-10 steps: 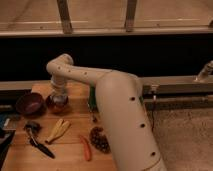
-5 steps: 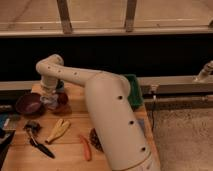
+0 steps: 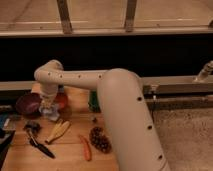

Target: Wipe red bowl with towel

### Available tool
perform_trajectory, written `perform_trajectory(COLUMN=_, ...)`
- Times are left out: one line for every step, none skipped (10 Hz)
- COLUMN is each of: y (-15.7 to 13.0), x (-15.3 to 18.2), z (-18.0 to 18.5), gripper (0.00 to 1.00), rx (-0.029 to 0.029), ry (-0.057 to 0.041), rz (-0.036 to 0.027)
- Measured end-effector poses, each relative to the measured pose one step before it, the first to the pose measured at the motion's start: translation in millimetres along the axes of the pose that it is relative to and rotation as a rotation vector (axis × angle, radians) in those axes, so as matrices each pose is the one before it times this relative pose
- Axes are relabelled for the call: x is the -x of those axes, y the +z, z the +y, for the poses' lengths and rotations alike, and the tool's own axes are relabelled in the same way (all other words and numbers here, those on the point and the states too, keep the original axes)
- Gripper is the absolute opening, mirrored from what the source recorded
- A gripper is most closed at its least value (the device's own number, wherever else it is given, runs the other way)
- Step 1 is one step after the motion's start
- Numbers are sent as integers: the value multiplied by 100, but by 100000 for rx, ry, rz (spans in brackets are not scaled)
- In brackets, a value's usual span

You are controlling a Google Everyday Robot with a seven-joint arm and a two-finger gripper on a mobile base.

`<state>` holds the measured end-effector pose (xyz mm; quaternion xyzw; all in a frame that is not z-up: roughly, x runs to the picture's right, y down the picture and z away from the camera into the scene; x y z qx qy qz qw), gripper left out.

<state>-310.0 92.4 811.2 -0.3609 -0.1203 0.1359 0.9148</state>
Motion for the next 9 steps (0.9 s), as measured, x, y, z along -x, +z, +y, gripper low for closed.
perform_trajectory(y=-330, x=-1552, z=-454, gripper=0, rx=-196, ry=3724, rz=1204)
perform_trajectory(y=-235, x=-949, z=-1070, gripper=0, rx=-310, ry=3055, rz=1098)
perform_trajectory(y=-247, x=-580, z=-1549, gripper=0, rx=-719, ry=2887, rz=1007)
perform_trajectory(y=-370, x=-350, z=-1692, gripper=0, rx=-1035, ry=1613, rz=858)
perform_trajectory(y=-532, x=-341, z=-2466, gripper=0, rx=-1689, ry=1979, rz=1081)
perform_trajectory(y=-222, x=256, z=-1311, gripper=0, rx=-888, ry=648, rz=223)
perform_trajectory(y=-11, x=748, z=-1552, gripper=0, rx=-870, ry=412, rz=315)
perform_trajectory(y=327, x=1244, z=-1094, gripper=0, rx=-257, ry=-147, rz=119)
perform_trajectory(y=523, x=1347, z=-587, gripper=0, rx=264, ry=-740, rz=13)
